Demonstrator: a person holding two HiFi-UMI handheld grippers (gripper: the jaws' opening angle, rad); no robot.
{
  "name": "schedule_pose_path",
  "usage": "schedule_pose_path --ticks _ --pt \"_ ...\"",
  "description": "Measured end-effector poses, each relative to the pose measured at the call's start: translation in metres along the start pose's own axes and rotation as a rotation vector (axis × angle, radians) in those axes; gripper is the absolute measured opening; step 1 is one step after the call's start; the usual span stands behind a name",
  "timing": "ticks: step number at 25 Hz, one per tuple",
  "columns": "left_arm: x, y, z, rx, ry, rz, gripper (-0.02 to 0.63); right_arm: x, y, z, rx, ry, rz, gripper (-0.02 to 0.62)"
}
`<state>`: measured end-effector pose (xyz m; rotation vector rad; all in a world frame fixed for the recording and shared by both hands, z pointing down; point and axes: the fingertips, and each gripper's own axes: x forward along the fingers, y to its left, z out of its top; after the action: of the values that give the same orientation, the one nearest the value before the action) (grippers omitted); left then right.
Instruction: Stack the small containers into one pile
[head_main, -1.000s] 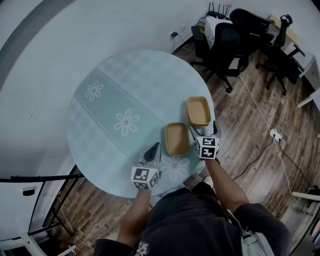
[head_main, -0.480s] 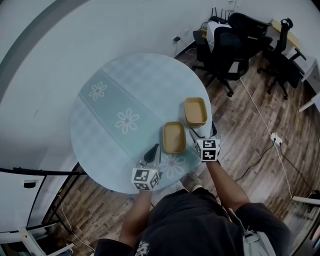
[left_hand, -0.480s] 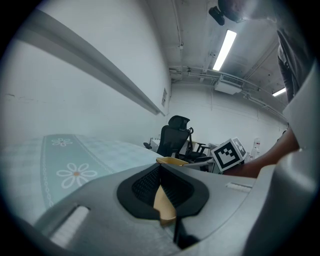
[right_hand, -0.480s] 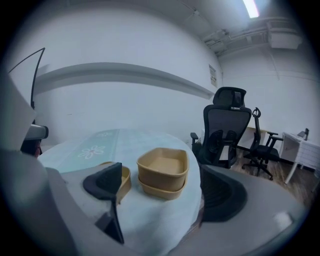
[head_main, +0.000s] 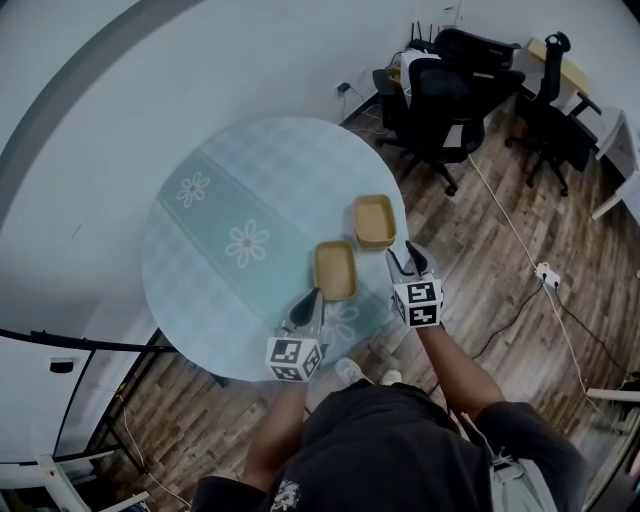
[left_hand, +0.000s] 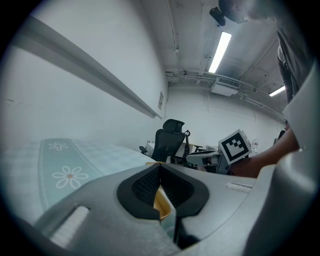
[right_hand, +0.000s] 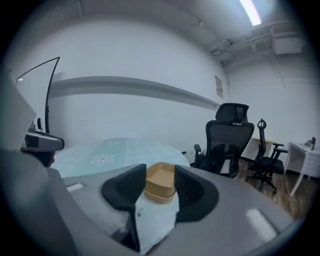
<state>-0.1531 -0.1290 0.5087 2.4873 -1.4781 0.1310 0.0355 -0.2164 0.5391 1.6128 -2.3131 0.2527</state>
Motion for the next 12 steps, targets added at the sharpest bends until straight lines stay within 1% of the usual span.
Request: schedule_pose_path --ticks 3,5,7,12 --pt "-0.005 -0.010 0.002 0.008 -0.002 -0.006 0.005 -0.016 0.002 0.010 -0.005 -0.027 -0.004 0.115" --pt "-0.009 -0.015 0.004 0.013 -0.002 -0.009 0.005 -0.027 0.003 0.016 -0.014 -0.042 -0.013 0.079" --pt "-0.012 -0.023 0.007 0.017 -0.006 -0.010 0.005 -0.038 0.002 0.021 -0.026 -0.056 -0.025 0.003" --pt "-0.021 -0.042 0.015 0.029 -0.015 -0.018 0.005 -0.064 -0.002 0.031 -0.017 -0.085 -0.022 0.002"
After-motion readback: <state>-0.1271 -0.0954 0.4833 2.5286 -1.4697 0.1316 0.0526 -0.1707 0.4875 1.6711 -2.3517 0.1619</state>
